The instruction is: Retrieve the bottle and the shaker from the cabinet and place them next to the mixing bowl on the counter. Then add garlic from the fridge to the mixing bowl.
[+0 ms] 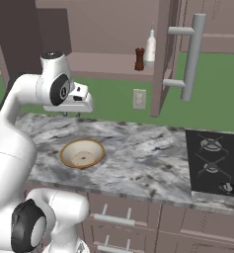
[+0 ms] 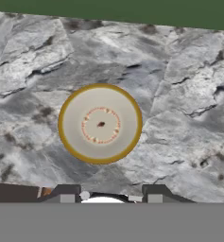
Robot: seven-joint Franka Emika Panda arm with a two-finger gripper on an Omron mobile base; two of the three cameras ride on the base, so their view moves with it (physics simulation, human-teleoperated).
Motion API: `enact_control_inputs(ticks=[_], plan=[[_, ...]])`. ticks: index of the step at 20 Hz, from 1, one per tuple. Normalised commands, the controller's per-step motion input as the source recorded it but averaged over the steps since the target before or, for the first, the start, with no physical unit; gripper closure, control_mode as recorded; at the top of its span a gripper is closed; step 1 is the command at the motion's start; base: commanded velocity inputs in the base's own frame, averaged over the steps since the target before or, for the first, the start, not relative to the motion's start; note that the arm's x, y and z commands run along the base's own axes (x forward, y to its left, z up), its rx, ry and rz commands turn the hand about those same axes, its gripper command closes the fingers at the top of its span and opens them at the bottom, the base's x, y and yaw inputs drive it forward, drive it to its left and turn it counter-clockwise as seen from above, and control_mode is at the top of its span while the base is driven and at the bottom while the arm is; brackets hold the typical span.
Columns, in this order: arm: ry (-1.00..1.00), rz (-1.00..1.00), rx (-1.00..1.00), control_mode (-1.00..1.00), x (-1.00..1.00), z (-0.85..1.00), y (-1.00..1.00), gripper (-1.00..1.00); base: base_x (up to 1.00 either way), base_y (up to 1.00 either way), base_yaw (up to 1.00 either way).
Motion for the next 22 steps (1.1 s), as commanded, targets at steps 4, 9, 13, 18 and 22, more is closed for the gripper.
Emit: enact_control_inputs(ticks=[4,9,13,18,22], plan=[[0.00,0.00,0.00,-1.00,-0.23,-0.01,-0.03,-1.00,0.00,0.00,0.00],[-0.02,-0.04,0.00,-1.00,-0.46,-0.01,-0.27,-1.00,0.00,0.00,0.00],[-0.22,-0.17,0.03,-1.00,-0.36,0.13,-0.45,-1.00,0.00,0.00,0.00],[-0.32,-0.27,0.06,-1.00,-0.06,0.30,-0.17,-1.00,0.00,0.00,0.00],[-0.30,-0.33,0.10,-1.00,0.00,0.53,-0.01,-1.00,0.00,0.00,0.00]])
